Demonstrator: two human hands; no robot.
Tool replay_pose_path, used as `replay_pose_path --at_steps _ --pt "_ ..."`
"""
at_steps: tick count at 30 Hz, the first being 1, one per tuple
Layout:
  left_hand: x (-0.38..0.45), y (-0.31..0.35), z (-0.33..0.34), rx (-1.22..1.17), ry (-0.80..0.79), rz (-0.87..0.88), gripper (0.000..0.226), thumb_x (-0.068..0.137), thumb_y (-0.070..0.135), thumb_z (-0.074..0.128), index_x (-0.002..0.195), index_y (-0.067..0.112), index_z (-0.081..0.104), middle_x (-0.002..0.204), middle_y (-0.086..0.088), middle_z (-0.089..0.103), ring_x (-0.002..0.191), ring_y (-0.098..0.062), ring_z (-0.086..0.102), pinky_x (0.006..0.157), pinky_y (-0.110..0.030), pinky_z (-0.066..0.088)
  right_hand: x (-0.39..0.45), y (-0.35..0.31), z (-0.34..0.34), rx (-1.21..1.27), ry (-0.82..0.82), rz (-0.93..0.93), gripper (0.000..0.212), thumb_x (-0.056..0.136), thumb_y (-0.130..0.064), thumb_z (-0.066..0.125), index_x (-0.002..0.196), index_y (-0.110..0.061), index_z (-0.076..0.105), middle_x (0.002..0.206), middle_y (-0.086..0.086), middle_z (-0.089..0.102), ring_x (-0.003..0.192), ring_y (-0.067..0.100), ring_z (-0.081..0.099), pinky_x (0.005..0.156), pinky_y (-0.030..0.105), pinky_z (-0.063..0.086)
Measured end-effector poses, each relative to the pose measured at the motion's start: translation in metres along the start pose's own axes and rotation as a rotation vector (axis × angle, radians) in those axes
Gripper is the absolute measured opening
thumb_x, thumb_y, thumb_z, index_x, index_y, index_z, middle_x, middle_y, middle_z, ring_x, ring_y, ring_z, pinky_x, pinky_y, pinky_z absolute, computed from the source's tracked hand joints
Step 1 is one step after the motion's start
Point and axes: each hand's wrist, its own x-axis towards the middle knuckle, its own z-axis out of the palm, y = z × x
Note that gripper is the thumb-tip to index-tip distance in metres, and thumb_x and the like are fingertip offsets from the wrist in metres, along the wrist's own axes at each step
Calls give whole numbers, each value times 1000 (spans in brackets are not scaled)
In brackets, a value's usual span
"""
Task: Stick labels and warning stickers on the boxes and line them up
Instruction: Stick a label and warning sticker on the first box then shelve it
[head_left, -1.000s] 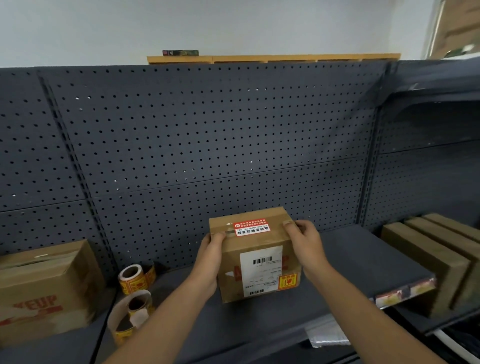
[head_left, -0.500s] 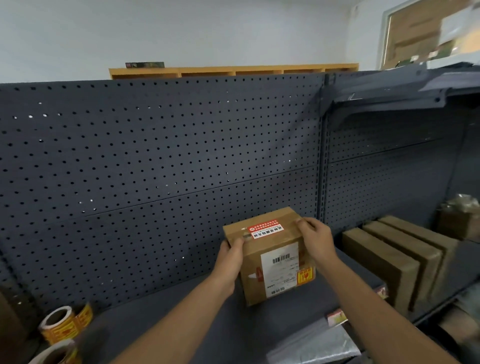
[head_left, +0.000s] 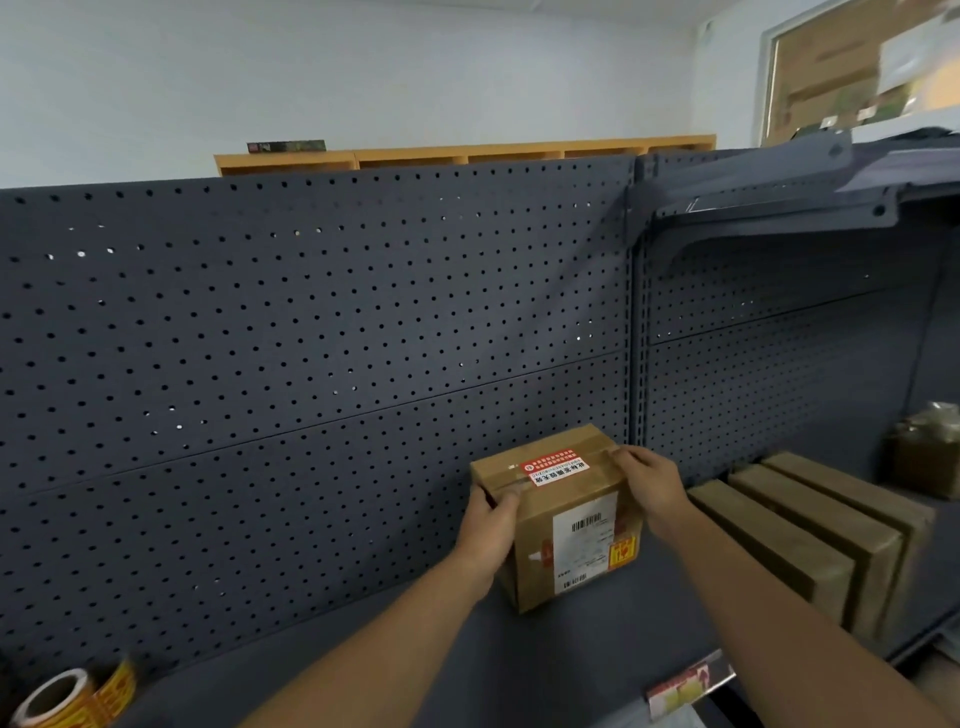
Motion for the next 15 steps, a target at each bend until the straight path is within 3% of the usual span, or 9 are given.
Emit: replay_pose_path --at_steps 2,7,15 --pt "5 -3 3 8 13 19 41 105 39 55 144 30 47 114 12 66 100 -5 65 73 -22 49 8 4 -1 8 -11 10 25 100 -30 66 117 -12 71 105 7 73 97 26 69 90 44 57" --pt "19 -13 15 2 71 60 40 104 41 56 142 31 50 116 7 70 102 -12 70 89 -34 58 19 10 -2 -11 -12 -21 36 101 -34 64 127 -8 67 107 6 71 101 27 68 97 49 56" --pt "40 -13 17 91 76 62 50 105 51 46 149 26 43 117 0 71 101 -16 70 90 -37 59 36 13 2 -87 -8 -50 46 104 -37 58 132 -1 63 100 5 66 101 29 64 96 47 54"
